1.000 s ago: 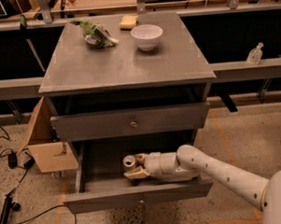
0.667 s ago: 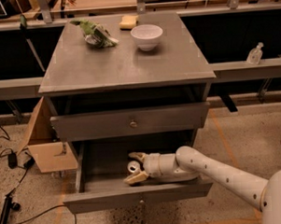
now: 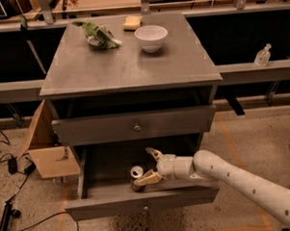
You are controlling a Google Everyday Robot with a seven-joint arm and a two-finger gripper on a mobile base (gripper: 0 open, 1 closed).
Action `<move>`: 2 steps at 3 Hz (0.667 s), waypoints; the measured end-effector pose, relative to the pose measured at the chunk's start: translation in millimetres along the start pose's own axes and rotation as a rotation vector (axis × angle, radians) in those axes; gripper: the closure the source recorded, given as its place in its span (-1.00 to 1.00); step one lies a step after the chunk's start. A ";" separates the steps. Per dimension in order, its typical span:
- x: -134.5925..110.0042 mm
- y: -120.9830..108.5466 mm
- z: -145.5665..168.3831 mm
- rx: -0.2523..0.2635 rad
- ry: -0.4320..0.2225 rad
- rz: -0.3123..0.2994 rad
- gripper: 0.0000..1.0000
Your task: Place orange can into middle drawer
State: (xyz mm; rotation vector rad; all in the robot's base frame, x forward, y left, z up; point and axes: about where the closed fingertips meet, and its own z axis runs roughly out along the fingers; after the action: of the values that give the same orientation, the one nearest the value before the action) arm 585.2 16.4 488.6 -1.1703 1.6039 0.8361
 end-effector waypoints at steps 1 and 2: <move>-24.6 -11.0 -49.3 0.070 0.015 0.048 -0.19; -49.5 -10.5 -101.2 0.107 -0.018 0.111 0.27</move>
Offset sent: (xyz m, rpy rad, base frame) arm -0.0363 -0.1449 0.1318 0.1102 0.1106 -0.2196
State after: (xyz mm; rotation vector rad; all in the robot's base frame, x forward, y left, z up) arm 570.0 -63.0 567.7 -1.0035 1.6897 0.8185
